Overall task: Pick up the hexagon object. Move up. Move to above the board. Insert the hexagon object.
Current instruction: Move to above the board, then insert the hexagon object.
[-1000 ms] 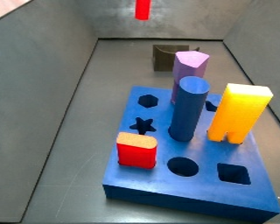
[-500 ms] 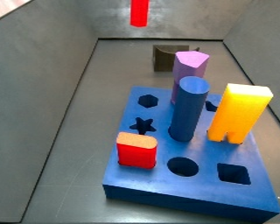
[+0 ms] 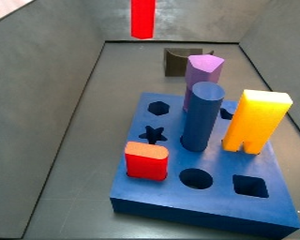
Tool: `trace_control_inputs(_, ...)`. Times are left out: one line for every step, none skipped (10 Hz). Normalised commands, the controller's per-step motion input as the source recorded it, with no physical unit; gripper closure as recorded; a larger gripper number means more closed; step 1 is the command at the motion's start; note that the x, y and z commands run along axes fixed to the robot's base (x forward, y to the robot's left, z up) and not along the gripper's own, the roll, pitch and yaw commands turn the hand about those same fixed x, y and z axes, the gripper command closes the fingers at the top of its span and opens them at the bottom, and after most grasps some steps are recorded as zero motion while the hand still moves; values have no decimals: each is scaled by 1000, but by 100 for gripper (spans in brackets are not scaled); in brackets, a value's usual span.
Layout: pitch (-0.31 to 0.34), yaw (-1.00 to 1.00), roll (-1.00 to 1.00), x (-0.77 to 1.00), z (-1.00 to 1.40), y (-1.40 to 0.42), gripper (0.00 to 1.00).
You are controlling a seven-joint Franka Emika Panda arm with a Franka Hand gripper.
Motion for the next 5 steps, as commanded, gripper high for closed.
trace_control_inputs(67, 8, -2, -59, 172, -699, 100)
trace_control_inputs(81, 7, 0, -6, 97, -368, 100)
trace_control_inputs(91, 9, -2, 12, 73, -252, 100)
trace_control_inputs(-127, -957, 14, -69, -929, -157, 100)
trace_control_inputs(-111, -951, 4, -57, -917, -143, 100)
